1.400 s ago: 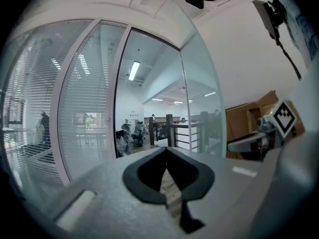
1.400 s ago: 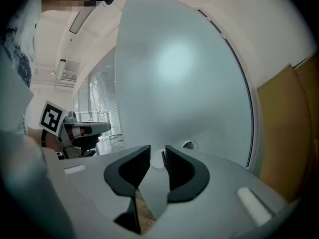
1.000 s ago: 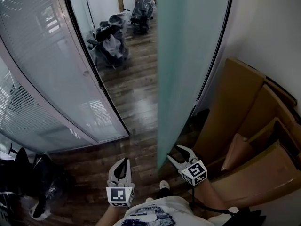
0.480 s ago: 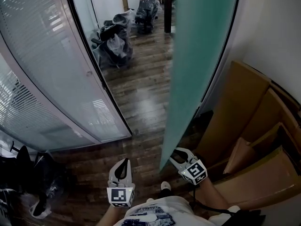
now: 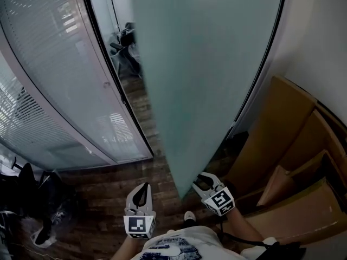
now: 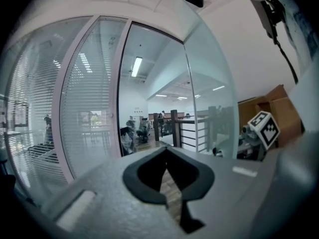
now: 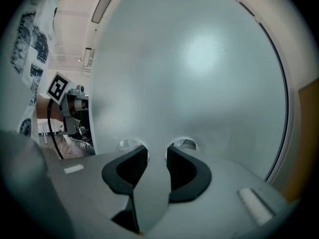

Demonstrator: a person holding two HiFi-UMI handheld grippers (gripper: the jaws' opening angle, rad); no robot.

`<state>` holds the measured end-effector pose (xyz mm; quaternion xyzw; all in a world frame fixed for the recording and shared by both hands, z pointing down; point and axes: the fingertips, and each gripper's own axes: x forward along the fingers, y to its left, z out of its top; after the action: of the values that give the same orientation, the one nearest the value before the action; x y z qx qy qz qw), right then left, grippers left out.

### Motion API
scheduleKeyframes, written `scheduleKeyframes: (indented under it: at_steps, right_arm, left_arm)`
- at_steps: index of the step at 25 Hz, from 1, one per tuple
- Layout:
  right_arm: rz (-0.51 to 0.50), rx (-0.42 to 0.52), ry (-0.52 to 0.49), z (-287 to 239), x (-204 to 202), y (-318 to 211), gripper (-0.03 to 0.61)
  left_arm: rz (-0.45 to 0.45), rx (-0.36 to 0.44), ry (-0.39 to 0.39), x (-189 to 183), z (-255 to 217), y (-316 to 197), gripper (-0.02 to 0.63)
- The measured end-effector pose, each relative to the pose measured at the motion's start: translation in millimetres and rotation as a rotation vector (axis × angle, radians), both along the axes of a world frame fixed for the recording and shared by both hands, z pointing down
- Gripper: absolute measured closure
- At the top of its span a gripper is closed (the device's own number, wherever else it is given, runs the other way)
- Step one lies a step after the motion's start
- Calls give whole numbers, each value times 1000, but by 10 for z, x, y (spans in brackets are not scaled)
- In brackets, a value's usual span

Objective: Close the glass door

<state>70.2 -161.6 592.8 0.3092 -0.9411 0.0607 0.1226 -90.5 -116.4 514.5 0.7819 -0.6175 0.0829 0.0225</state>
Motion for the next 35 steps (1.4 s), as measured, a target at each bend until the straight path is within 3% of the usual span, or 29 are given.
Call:
scheduleKeyframes:
  at_steps: [12,22,29,35]
  right_arm:
    - [37,-10,-19,-74,-422,-261,456]
    - [76,-24,4,-62,-756,-582,456]
    - [83,-35,18,-66,-921,-754,456]
    - [95,-39,23,-58,-1083,-871,456]
  left_arm:
    - [-155,-52,37,-57,-1,-78,611]
    - [-285,-35,12,-201,91,-33,611]
    - [-335,-31,-7,-353,84,-14,611]
    - [-318,-64,31,-488,161,-148,611]
